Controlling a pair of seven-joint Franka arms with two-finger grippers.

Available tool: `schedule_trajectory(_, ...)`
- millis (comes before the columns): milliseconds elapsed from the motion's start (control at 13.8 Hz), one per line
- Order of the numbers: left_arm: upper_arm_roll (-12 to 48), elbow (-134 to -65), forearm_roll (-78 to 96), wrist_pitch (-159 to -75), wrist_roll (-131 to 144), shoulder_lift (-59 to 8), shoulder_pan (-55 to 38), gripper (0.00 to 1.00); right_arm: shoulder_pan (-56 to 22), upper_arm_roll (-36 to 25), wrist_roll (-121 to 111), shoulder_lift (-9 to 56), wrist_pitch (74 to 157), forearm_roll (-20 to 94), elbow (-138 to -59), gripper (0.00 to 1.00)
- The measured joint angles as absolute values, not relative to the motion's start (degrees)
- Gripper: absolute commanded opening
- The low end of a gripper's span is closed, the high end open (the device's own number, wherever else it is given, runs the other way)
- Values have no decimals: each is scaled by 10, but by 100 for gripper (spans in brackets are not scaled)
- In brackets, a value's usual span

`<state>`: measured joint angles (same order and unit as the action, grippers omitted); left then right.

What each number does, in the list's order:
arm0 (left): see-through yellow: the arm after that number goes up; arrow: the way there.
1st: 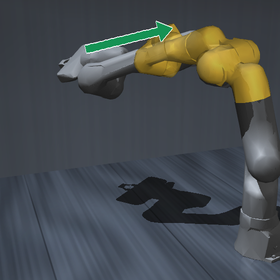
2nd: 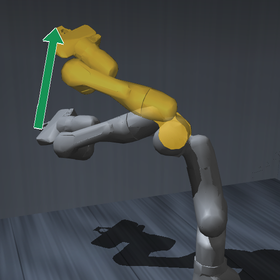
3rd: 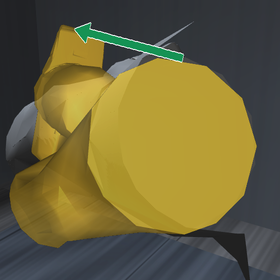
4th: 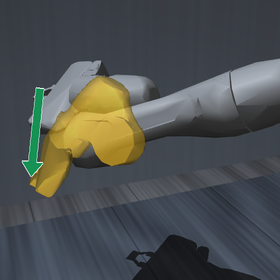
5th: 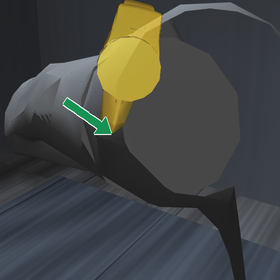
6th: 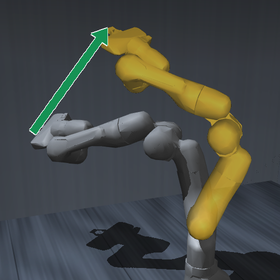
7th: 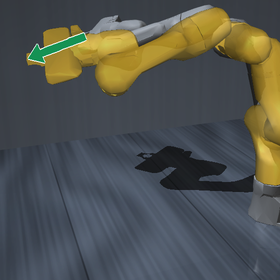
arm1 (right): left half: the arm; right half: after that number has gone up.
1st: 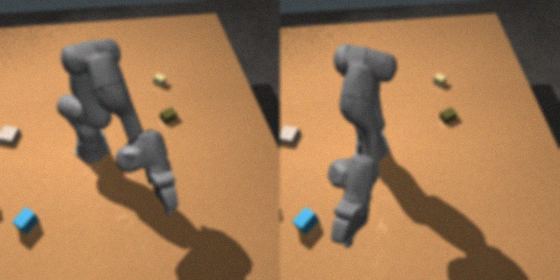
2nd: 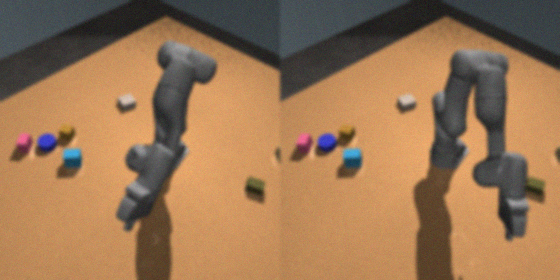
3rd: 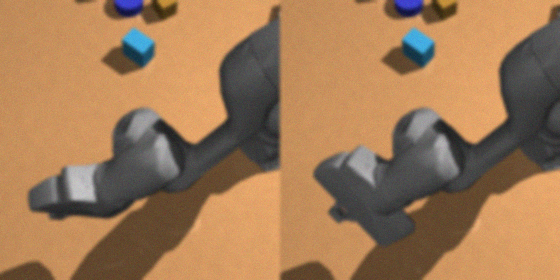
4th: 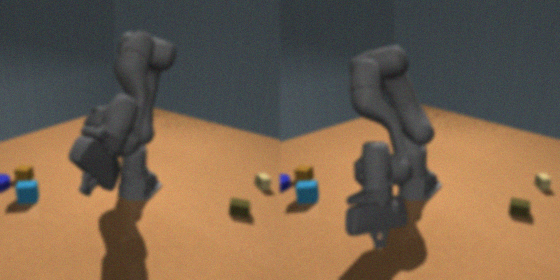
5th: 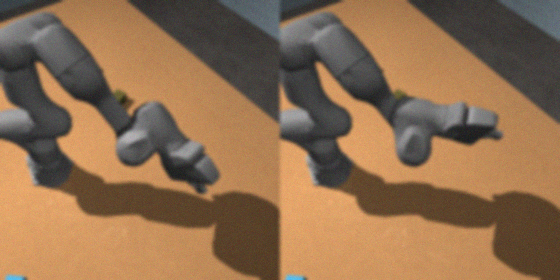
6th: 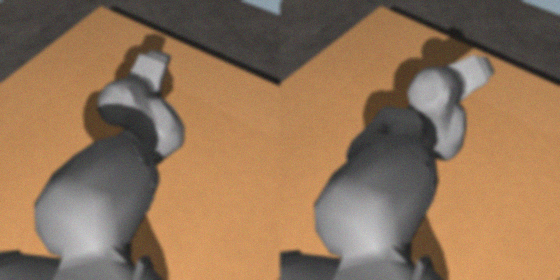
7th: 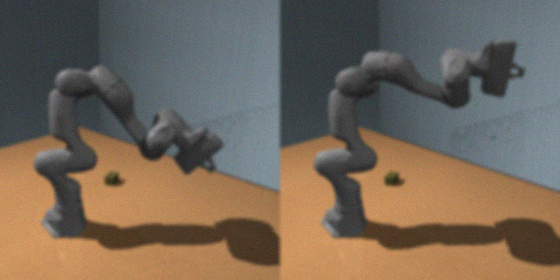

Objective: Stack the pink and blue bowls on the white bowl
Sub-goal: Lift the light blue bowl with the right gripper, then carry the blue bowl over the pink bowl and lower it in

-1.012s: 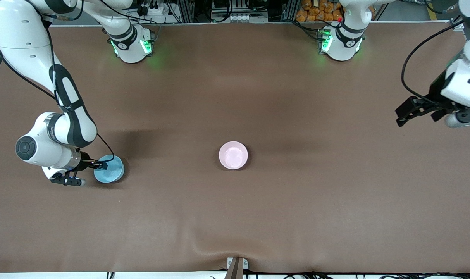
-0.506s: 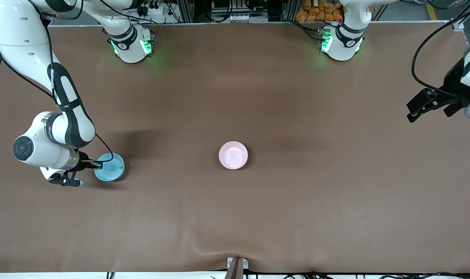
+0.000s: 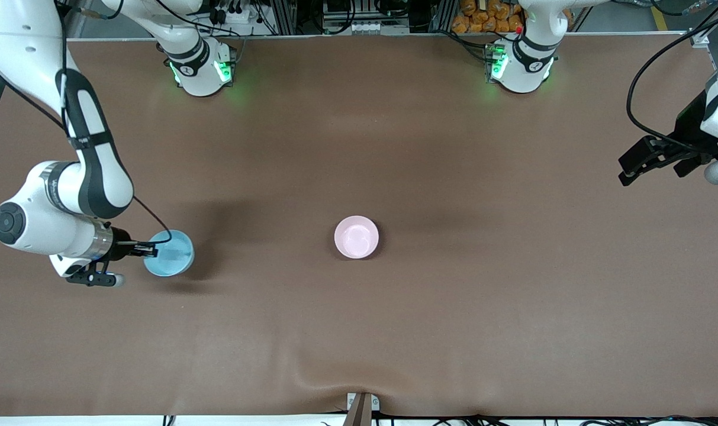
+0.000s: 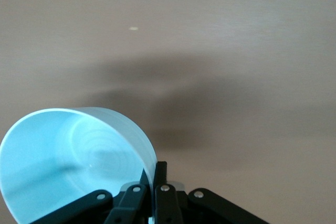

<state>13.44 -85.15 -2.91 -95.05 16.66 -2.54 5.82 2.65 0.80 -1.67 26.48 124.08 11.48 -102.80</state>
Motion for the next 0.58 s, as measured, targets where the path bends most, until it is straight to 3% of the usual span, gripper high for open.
schedule_trajectory(289,134,-851,-28,-949,167,-25,59,100,-20,39,84,246,1242,127,-1028,0)
schedule_trajectory(578,132,-851,-24,-949,167,-25,59,100,-154,48,279,239,1287,127,-1025,0)
